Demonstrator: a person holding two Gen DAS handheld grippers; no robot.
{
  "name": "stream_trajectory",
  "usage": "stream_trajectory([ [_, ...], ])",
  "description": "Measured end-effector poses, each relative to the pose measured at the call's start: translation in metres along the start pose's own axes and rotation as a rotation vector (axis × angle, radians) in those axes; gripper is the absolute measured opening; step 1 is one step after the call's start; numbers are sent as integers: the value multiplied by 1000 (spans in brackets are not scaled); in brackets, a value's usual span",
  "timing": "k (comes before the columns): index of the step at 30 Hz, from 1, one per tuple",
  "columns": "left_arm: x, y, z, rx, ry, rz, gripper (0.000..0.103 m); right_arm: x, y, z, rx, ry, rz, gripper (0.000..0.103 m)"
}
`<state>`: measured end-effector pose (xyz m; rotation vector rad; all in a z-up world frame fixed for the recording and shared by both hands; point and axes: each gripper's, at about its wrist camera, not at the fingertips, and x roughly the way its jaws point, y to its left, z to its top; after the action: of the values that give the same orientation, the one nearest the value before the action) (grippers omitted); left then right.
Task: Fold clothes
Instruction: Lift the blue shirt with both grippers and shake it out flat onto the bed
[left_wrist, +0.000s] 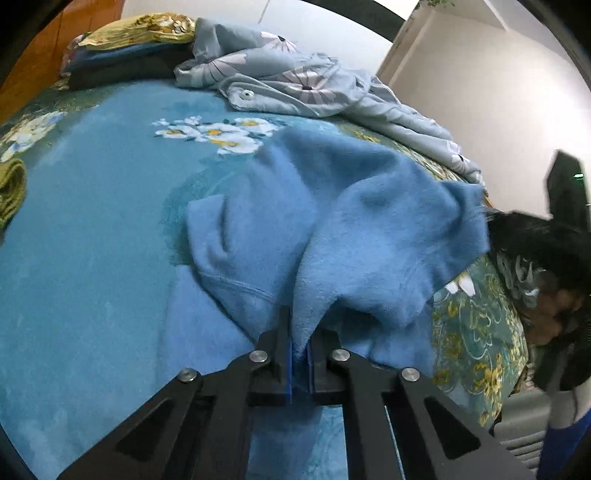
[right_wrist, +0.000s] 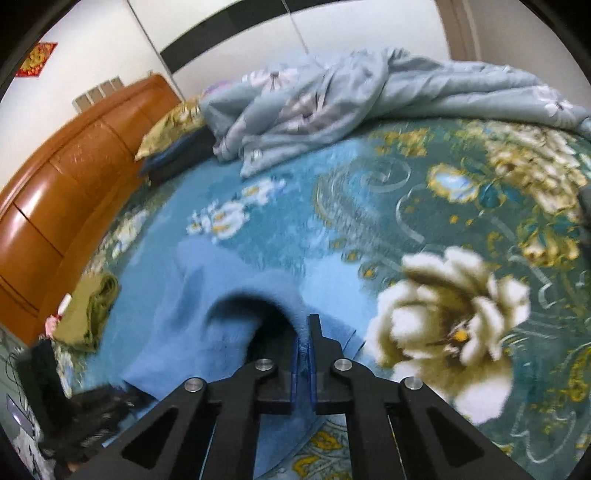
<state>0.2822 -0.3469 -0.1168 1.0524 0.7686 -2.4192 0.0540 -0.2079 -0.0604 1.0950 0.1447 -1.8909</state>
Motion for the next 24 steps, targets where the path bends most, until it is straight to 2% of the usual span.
stream_trajectory([
  [3,-30,-6,17,76,-101,85,4,-35,15,12,-32,-76,-30,4],
  [5,-62,-12,37,136,-196,150,4,-60,29,21,-69,-138,-70,4],
  [8,-113,-23,68,211,-327,211,4,-107,50,39,-110,-240,-111,4],
  [11,-166,-42,92,305,-451,266,4,-159,75,53,-157,-338,-136,4],
  [13,-195,-54,101,351,-517,294,4,-195,98,57,-216,-406,-182,4],
  [19,-276,-80,106,430,-678,314,5,-288,155,53,-326,-574,-274,4],
  [24,-338,-95,81,493,-770,293,5,-346,185,24,-367,-681,-303,4],
])
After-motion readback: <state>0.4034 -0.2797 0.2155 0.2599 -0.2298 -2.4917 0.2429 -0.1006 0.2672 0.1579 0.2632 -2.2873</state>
